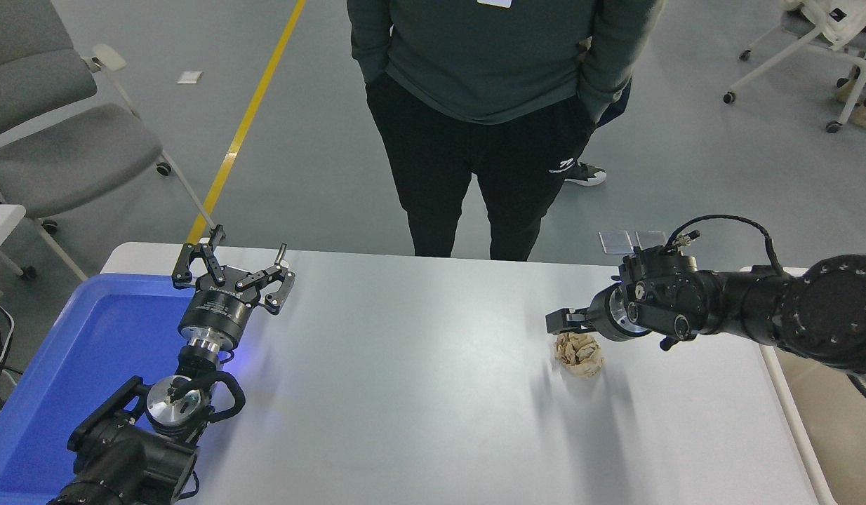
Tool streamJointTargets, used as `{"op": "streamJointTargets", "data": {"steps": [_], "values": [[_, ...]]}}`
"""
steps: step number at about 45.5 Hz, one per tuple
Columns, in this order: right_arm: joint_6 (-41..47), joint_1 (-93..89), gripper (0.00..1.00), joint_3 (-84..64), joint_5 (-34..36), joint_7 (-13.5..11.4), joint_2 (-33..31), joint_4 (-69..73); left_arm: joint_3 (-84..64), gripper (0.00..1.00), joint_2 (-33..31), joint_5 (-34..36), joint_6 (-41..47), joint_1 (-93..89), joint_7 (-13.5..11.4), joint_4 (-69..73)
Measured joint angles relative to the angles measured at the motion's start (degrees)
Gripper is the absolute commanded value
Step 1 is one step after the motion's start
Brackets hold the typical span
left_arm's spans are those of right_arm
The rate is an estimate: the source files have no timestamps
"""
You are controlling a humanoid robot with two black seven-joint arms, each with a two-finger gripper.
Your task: Pick up paper ball place in dustbin
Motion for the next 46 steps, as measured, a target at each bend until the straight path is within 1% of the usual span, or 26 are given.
{"op": "streamJointTargets", "data": {"steps": [7, 12, 13, 16, 17, 18, 21, 22, 25, 27, 28, 29, 41, 46], "values": [[-0.4, -1.6, 1.00, 0.1, -0.6, 0.0, 0.2, -1.3, 0.0, 0.99, 0.0, 0.0, 0.0, 0.0, 0.0, 0.0], [-0.5, -2.4, 0.96, 0.1, -0.9, 0.1, 0.3, -1.8, 0.0, 0.99, 0.0, 0.0, 0.0, 0.0, 0.0, 0.0], [-0.6, -2.5, 0.93, 0.1, -0.9, 0.1, 0.3, -1.9, 0.0, 0.99, 0.0, 0.0, 0.0, 0.0, 0.0, 0.0], [-0.6, -2.9, 0.73, 0.1, -1.0, 0.1, 0.3, -2.1, 0.0, 0.99, 0.0, 0.0, 0.0, 0.0, 0.0, 0.0], [-0.6, -3.0, 0.68, 0.1, -1.0, 0.1, 0.3, -2.1, 0.0, 0.99, 0.0, 0.0, 0.0, 0.0, 0.0, 0.0], [-0.6, -3.1, 0.58, 0.1, -1.1, 0.1, 0.4, -2.2, 0.0, 0.99, 0.0, 0.0, 0.0, 0.0, 0.0, 0.0], [-0.6, -3.4, 0.38, 0.1, -1.1, 0.1, 0.4, -2.2, 0.0, 0.99, 0.0, 0.0, 0.0, 0.0, 0.0, 0.0], [-0.6, -3.4, 0.34, 0.1, -1.1, 0.1, 0.4, -2.3, 0.0, 0.99, 0.0, 0.0, 0.0, 0.0, 0.0, 0.0], [-0.6, -3.7, 0.27, 0.1, -1.1, 0.1, 0.4, -2.3, 0.0, 0.99, 0.0, 0.0, 0.0, 0.0, 0.0, 0.0], [-0.6, -3.7, 0.10, 0.1, -1.2, 0.1, 0.4, -2.3, 0.0, 0.99, 0.0, 0.0, 0.0, 0.0, 0.0, 0.0], [-0.5, -3.8, 0.04, 0.1, -1.2, 0.1, 0.4, -2.4, 0.0, 0.99, 0.0, 0.0, 0.0, 0.0, 0.0, 0.0], [-0.5, -3.8, 0.00, 0.1, -1.2, 0.1, 0.4, -2.4, 0.0, 0.99, 0.0, 0.0, 0.0, 0.0, 0.0, 0.0], [0.0, -3.5, 0.00, 0.1, -1.2, 0.3, 0.4, -1.8, 0.0, 0.99, 0.0, 0.0, 0.0, 0.0, 0.0, 0.0], [0.7, -2.2, 0.00, 0.1, -1.2, 0.5, -0.6, -0.6, 0.0, 0.99, 0.0, 0.0, 0.0, 0.0, 0.0, 0.0]]}}
